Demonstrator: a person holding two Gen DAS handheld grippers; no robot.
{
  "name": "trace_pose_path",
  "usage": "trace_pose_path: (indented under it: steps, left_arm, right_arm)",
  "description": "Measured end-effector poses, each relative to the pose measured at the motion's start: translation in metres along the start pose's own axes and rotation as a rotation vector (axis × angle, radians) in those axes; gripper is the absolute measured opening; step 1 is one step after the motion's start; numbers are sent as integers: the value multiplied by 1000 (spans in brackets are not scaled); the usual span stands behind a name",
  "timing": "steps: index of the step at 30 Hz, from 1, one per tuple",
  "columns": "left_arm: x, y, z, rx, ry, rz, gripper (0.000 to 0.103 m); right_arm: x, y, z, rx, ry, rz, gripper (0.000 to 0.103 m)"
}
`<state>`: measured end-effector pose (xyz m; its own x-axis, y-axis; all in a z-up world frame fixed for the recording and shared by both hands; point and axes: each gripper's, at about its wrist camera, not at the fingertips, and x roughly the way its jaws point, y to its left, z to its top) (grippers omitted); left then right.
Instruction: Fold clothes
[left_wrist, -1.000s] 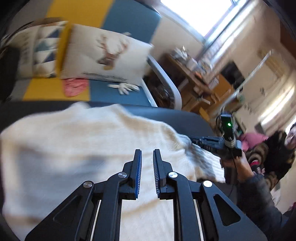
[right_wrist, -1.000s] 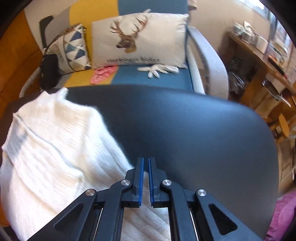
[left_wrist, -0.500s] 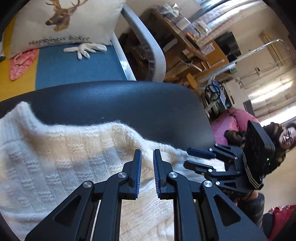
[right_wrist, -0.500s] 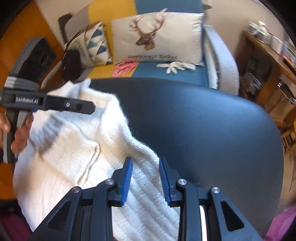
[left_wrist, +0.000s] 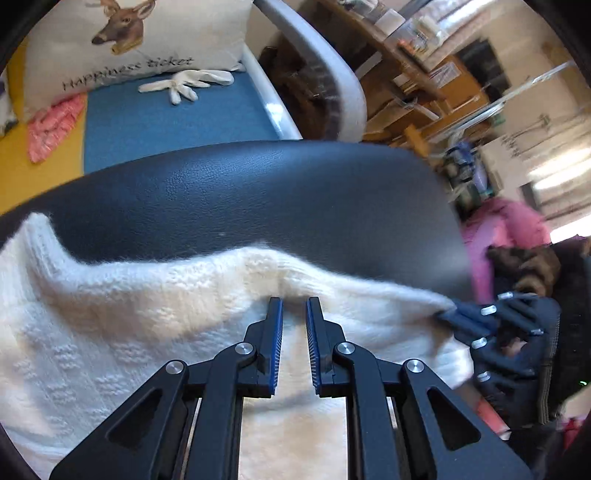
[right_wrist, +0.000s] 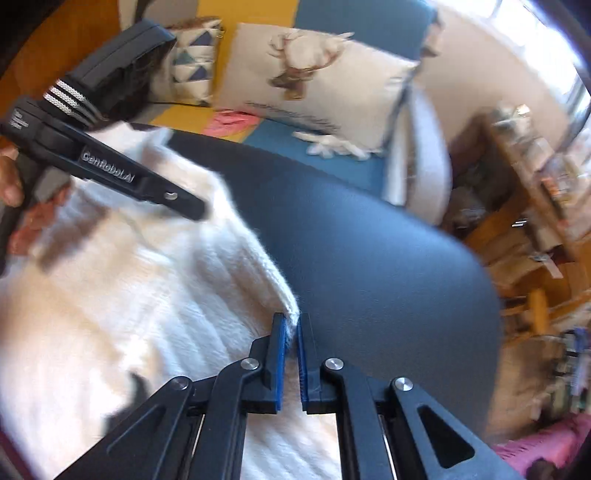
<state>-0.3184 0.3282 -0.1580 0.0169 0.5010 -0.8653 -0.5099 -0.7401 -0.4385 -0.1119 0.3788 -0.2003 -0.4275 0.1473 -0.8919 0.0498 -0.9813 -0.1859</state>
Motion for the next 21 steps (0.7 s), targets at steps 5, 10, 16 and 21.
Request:
trace_pose_path:
  steps: [5, 10, 16, 21]
  left_arm:
    - [3, -20, -4, 86, -29, 113, 14]
    - [-12, -25, -9, 91, -118, 56, 14]
    - [21, -23, 11, 64, -33, 63, 14]
    - [12, -21, 10, 14, -49, 33, 14]
  right_arm:
    - [23, 16, -15, 15, 33, -52, 5]
    - [-14, -18, -23, 216, -85, 25, 23]
    - [-11, -20, -36, 259, -19, 132, 23]
    - [-7, -28, -43, 303, 44, 80, 19]
